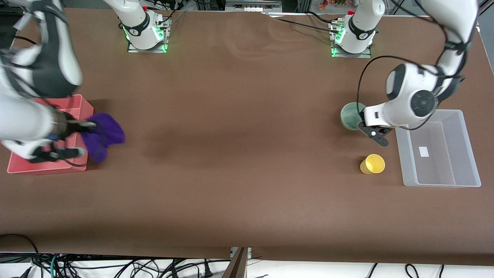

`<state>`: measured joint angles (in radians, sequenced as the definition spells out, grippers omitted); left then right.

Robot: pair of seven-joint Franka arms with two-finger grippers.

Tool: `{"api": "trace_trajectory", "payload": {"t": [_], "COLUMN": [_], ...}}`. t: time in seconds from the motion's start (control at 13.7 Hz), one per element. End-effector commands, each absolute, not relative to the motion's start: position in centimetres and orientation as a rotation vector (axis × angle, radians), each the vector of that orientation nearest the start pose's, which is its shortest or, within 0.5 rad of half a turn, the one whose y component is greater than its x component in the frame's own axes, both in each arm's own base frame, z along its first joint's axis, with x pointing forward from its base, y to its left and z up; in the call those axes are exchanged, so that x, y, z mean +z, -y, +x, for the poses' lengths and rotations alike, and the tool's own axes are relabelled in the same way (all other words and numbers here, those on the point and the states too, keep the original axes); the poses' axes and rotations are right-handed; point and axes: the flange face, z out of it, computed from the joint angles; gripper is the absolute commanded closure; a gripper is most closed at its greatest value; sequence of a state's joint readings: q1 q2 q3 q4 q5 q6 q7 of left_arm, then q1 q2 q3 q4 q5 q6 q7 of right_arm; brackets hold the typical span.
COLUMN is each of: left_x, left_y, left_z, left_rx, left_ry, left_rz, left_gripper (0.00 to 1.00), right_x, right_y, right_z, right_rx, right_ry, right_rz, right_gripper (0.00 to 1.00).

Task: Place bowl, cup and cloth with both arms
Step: 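Drop the cloth into the pink bin while the left gripper places the bowl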

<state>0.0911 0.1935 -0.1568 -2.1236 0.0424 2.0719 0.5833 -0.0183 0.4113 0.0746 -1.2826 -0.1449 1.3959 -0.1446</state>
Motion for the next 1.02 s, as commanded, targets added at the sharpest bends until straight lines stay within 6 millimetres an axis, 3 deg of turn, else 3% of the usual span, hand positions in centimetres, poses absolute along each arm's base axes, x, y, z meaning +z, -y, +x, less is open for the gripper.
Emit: {"api": "trace_trajectory", "payload": {"t": [0.0, 0.07, 0.22, 0.36, 0.51, 0.73, 0.8, 0.95], "left_x": [36.1, 36.9, 36.7, 34.9, 31.9, 26.1, 24.4, 22.9], "left_y": [-1.2, -3.8, -9.3, -14.6, -19.4, -24.0, -25.1, -25.8], "left_z": [56.8, 57.7, 59.4, 61.2, 62.5, 63.2, 63.2, 63.2], "left_rx": [0.399, 0.389, 0.402, 0.405, 0.375, 0.205, 0.156, 0.125], "left_ry": [-1.081, -1.111, -1.114, -1.132, -1.154, -1.205, -1.222, -1.229], "left_rz": [-2.984, -2.929, -2.841, -2.856, -2.876, -2.847, -2.833, -2.829], "left_gripper": [1.0, 1.0, 1.0, 1.0, 1.0, 1.0, 1.0, 1.0], "right_x": [51.9, 51.8, 50.1, 46.4, 42.2, 37.7, 36.7, 34.7], "right_y": [8.4, 12.3, 18.1, 21.3, 23.4, 24.4, 24.4, 24.8], "right_z": [63.4, 62.9, 61.8, 60.9, 59.7, 58.3, 58.1, 57.6], "right_rx": [0.558, 0.574, 0.591, 0.591, 0.595, 0.593, 0.597, 0.586], "right_ry": [0.419, 0.48, 0.483, 0.423, 0.381, 0.327, 0.323, 0.313], "right_rz": [-3.166, -3.15, -3.126, -3.113, -3.104, -3.064, -3.063, -3.065], "right_gripper": [1.0, 1.0, 1.0, 1.0, 1.0, 1.0, 1.0, 1.0]}}
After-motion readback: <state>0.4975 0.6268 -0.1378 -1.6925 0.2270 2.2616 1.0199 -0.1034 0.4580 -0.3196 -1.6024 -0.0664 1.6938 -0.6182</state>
